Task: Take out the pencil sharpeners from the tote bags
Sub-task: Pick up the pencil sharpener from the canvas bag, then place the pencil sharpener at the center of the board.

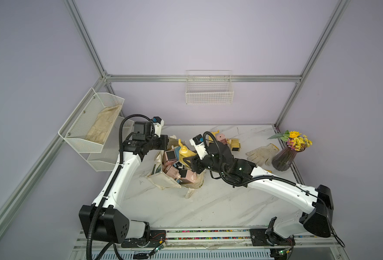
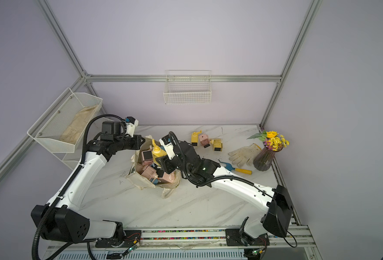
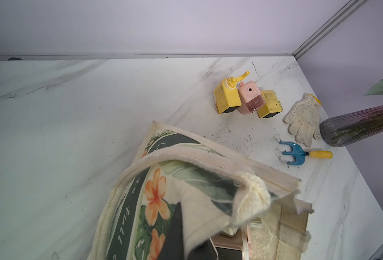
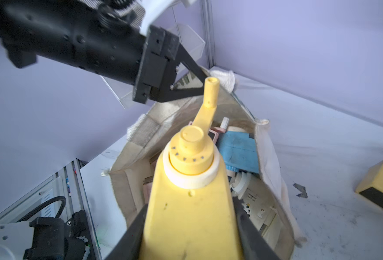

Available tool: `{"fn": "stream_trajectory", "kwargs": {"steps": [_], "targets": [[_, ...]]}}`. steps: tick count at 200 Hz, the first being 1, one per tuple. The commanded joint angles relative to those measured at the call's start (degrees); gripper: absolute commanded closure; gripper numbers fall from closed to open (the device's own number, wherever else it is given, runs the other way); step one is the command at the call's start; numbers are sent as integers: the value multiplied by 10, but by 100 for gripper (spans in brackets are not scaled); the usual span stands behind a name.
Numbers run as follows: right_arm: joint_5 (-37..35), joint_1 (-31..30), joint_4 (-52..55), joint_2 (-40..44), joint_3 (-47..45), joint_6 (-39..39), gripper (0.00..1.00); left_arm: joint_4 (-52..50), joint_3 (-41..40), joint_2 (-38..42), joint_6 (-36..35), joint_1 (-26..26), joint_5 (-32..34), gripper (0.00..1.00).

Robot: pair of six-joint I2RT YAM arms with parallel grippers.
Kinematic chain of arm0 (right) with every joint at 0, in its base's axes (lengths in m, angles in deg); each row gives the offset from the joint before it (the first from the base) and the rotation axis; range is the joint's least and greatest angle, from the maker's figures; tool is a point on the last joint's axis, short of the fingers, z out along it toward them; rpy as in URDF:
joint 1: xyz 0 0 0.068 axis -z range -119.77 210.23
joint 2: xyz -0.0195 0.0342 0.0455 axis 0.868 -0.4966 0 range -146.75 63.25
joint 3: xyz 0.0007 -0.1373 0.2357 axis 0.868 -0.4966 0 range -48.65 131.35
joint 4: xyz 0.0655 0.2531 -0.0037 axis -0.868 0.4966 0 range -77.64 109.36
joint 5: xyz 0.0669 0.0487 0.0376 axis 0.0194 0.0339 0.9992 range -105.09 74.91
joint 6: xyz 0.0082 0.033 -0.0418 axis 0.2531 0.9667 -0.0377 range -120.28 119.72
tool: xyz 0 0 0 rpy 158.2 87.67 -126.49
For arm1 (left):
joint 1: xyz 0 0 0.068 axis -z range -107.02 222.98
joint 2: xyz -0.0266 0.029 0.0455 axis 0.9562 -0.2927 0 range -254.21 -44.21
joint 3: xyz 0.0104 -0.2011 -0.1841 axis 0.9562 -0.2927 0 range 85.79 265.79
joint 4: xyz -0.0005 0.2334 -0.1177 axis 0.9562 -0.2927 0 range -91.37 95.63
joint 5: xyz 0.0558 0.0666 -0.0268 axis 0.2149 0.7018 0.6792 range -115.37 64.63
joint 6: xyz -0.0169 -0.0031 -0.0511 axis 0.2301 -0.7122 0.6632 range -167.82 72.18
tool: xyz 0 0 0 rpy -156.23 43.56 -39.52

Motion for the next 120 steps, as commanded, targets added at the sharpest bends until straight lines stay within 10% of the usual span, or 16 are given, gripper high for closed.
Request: {"fn": "stream_trajectory", "kwargs": {"steps": [1, 37, 120], "targets": [[-7, -1, -93, 43, -17, -23, 76, 65, 27, 17, -10, 0, -8, 100], [-111, 17, -156, 86, -22, -5, 78, 64, 28, 18, -9, 1, -10, 100], [-242, 269, -172, -79, -18, 118, 79, 65, 28, 21, -10, 3, -10, 100]]}}
